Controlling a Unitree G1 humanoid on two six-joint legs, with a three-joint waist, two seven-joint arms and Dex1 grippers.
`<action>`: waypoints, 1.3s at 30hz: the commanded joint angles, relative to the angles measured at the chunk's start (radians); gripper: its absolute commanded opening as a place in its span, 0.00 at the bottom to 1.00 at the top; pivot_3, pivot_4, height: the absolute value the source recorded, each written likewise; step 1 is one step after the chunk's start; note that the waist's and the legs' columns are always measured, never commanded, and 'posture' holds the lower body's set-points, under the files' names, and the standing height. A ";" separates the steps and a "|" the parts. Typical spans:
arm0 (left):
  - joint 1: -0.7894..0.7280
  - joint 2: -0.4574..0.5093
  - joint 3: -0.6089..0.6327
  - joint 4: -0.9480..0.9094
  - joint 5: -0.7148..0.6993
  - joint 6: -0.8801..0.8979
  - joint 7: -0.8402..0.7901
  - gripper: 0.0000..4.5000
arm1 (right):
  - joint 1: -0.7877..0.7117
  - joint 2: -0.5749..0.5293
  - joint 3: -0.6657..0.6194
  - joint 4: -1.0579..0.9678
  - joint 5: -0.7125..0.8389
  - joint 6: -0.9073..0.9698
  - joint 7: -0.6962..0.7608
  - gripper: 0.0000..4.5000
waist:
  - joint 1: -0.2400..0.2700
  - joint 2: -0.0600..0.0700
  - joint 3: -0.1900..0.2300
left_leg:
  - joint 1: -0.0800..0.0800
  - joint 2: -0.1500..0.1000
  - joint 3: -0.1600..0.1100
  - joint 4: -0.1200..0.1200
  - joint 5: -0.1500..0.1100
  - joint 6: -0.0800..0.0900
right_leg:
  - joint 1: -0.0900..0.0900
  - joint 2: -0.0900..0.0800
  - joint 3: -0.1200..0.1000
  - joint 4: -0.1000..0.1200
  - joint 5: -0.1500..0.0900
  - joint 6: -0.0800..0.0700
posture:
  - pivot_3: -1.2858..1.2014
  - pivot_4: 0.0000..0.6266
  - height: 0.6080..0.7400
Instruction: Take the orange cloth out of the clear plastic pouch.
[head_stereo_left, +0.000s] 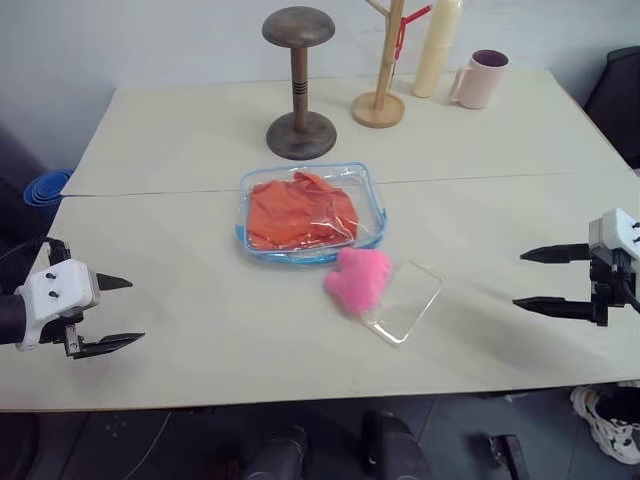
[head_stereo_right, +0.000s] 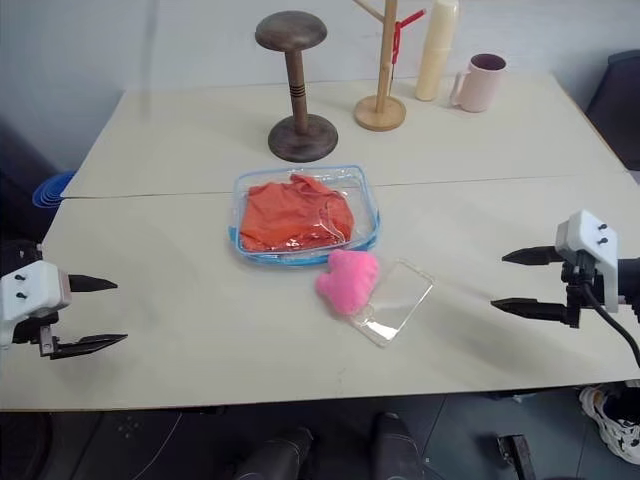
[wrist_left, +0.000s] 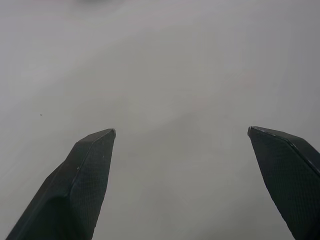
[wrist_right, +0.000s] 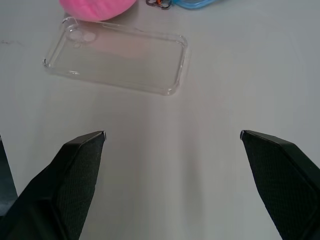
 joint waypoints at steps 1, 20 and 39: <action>-0.010 -0.009 0.000 0.000 0.001 -0.028 0.010 1.00 | -0.009 -0.009 -0.048 -0.032 0.024 0.000 -0.004 1.00 | -0.001 0.000 0.000 | 0.000 0.001 0.001 0.000 -0.001 -0.001 | 0.000 0.001 0.001 0.000 0.000 0.000 | 0.52 0.24 1.00; -0.078 -0.040 -0.072 -0.045 -0.055 0.054 0.042 1.00 | -0.029 0.018 -0.017 -0.060 0.029 0.017 -0.026 1.00 | 0.000 0.000 0.000 | 0.001 0.004 0.008 0.000 -0.002 -0.001 | -0.005 0.004 0.007 0.001 0.000 0.000 | 0.52 0.24 1.00; -0.480 -0.121 -0.470 -0.380 -0.286 0.376 -0.019 1.00 | -0.135 0.126 0.324 -0.254 -0.117 -0.257 0.121 0.88 | 0.000 -0.002 0.000 | -0.001 0.004 0.012 0.002 -0.002 -0.001 | -0.008 0.004 0.009 0.003 0.001 0.001 | 0.52 0.24 1.00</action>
